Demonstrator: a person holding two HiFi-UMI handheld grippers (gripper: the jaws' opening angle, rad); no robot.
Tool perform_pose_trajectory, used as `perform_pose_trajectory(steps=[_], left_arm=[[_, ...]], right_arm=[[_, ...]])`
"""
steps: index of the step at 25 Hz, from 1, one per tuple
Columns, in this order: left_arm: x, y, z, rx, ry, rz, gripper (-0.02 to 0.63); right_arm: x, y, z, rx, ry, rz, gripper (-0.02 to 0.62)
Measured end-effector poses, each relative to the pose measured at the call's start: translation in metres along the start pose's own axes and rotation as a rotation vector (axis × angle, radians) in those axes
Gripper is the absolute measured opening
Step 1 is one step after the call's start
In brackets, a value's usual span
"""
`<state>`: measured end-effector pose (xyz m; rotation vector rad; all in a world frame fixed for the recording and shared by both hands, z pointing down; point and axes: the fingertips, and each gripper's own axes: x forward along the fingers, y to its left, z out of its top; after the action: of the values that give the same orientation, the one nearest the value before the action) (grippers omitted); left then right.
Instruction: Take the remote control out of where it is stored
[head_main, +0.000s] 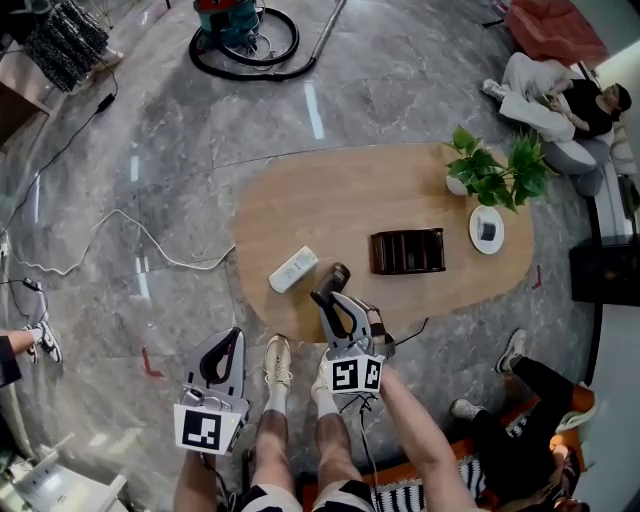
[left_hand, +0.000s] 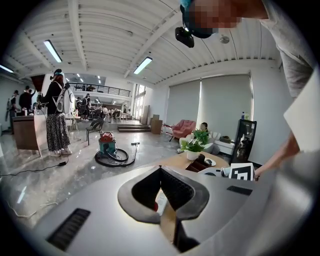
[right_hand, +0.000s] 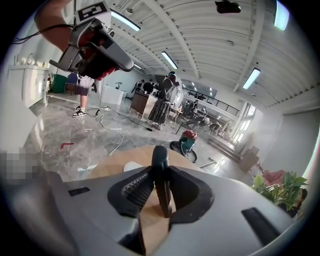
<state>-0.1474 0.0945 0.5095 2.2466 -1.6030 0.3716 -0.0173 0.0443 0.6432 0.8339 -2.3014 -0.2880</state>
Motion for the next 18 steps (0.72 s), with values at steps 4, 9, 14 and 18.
perform_pose_trajectory(steps=[4,9,14,18], left_arm=[[-0.002,0.001,-0.007,0.002,0.016,-0.002,0.005],[-0.001,0.001,-0.007,0.0,0.008,-0.005,0.005],[-0.002,0.003,-0.017,-0.006,0.022,-0.004,0.005],[-0.004,0.004,-0.021,-0.011,0.025,-0.005,0.005]], right_arm=[[0.0,0.007,-0.001,-0.001,-0.005,0.011,0.101],[0.004,0.021,-0.006,-0.031,0.001,0.028,0.103],[0.008,0.035,-0.014,-0.06,0.005,0.055,0.11],[0.011,0.046,-0.016,-0.095,0.008,0.063,0.117]])
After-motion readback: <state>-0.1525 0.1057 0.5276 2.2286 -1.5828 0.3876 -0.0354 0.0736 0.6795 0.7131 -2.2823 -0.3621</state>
